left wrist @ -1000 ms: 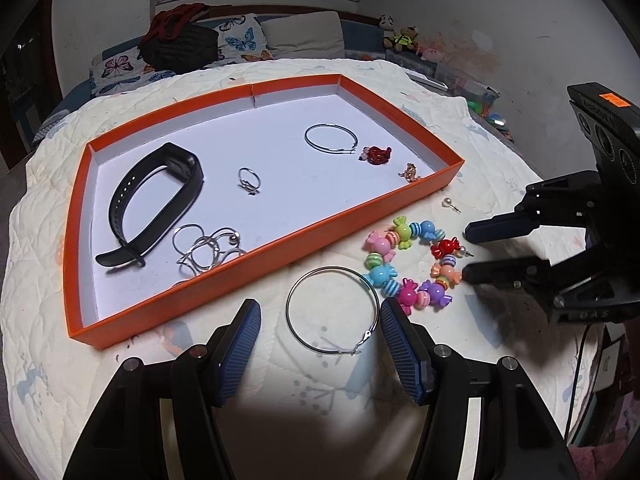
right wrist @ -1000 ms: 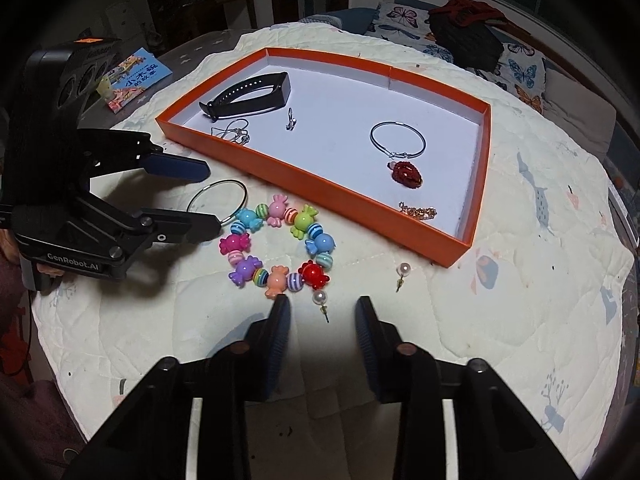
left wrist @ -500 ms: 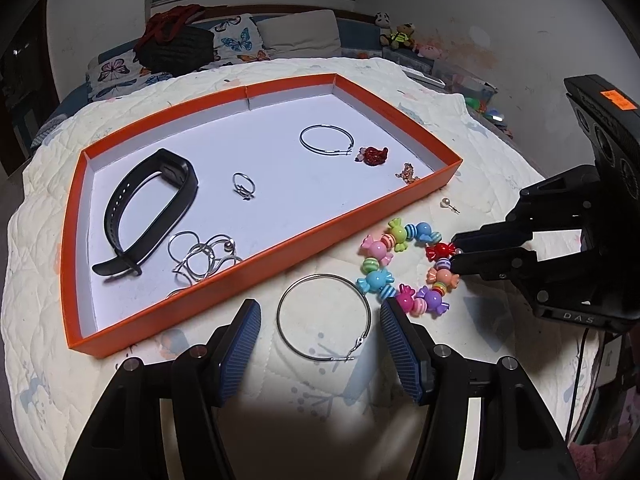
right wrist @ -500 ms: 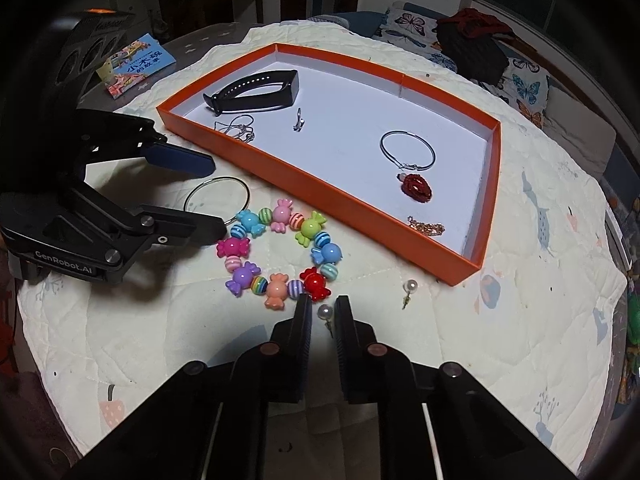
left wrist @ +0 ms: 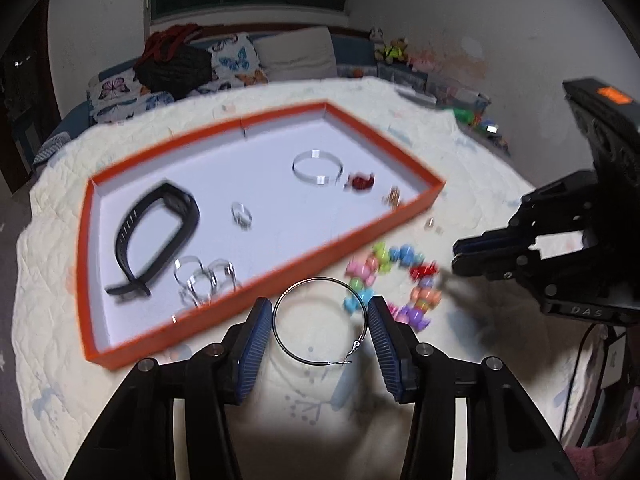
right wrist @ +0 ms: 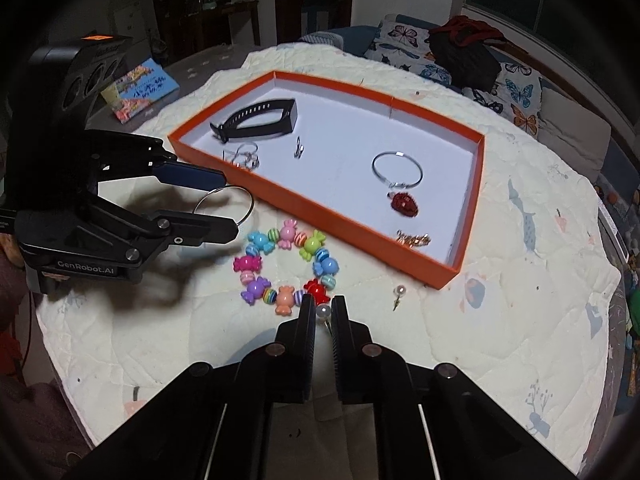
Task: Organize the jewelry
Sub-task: 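Grasp the large silver hoop earrings with the left tool, then carry the hoop earrings into the tray and open the left tool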
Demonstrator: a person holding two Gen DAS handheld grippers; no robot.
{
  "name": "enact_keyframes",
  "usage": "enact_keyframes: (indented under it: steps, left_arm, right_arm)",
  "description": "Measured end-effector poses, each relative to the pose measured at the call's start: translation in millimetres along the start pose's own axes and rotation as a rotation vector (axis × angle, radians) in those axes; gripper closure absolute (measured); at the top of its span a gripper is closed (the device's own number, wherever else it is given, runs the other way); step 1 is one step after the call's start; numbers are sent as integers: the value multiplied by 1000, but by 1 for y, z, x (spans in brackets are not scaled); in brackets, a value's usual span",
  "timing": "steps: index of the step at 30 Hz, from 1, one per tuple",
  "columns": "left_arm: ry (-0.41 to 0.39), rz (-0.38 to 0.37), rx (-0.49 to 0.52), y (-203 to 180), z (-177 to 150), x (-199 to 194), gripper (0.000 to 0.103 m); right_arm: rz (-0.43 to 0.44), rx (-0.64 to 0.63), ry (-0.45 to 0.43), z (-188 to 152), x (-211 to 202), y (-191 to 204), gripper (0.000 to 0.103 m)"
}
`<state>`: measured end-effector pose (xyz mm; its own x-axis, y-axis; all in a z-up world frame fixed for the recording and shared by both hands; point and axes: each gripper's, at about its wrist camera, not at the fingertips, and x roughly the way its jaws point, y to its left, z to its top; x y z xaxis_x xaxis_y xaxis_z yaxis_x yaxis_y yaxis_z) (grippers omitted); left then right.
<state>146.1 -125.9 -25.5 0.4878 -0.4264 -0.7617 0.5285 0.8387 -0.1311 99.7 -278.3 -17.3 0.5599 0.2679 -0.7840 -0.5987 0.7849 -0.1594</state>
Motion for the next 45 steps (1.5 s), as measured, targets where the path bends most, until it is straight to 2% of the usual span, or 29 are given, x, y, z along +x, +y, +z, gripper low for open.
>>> enact_keyframes:
  steps: [9,19,31,41,45]
  left_arm:
    - [-68,29,-5,12,59,-5,51]
    - [-14,46,-31,35,108,49,51]
    - [58,37,-58,45,116,104,51]
    - [73,34,-71,44,116,115,49]
    - [75,21,-88,44,115,115,44]
  right_arm:
    - [-14,69,-86,34,-3,-19,93]
    - [0,136,-81,54,23,-44,93]
    - [61,136,-29,54,44,-43,93]
    - [89,174,-32,50,42,-49,93]
    - [86,179,-36,51,41,-50,93]
